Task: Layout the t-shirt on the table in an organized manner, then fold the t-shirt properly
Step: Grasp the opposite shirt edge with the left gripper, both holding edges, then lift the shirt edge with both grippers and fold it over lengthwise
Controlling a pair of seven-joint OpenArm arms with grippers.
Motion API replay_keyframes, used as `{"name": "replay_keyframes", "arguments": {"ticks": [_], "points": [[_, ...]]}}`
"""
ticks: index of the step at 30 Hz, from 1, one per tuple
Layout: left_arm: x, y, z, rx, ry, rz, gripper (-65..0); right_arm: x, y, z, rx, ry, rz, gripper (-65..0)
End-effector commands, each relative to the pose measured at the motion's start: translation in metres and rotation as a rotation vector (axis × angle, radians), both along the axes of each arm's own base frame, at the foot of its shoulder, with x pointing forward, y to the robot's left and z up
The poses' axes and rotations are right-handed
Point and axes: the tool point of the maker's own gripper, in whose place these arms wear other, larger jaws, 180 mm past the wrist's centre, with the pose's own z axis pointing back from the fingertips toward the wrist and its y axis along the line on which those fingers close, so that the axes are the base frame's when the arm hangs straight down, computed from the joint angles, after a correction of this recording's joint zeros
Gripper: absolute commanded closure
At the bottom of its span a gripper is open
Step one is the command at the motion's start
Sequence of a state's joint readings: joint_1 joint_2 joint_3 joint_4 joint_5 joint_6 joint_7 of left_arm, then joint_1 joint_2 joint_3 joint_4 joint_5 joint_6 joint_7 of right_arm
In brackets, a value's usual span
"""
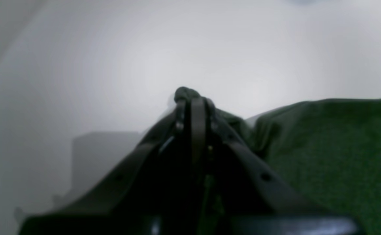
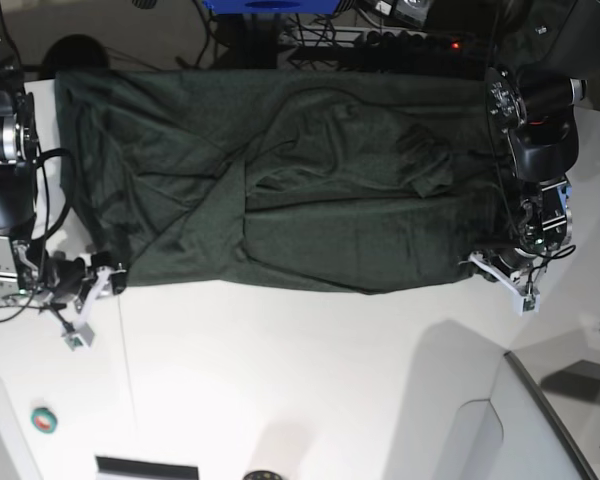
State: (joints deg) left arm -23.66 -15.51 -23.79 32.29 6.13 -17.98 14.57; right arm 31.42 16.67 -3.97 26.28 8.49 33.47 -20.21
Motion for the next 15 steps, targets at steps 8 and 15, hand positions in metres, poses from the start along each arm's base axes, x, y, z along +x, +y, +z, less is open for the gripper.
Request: {"name": "replay_keyframes", "arguments": {"ticks": [8, 15], "points": [[0.014, 0.016, 0.02, 0.038, -0.047, 0.008, 0.0, 0.021, 0.027, 0.014, 0.048, -0.062, 0.02, -32.9], [0.015, 0.016, 0.021, 0.037, -0.049, 0.01, 0.0, 0.017, 0.031, 0.008, 0.058, -0.068, 0.014, -31.8]]}}
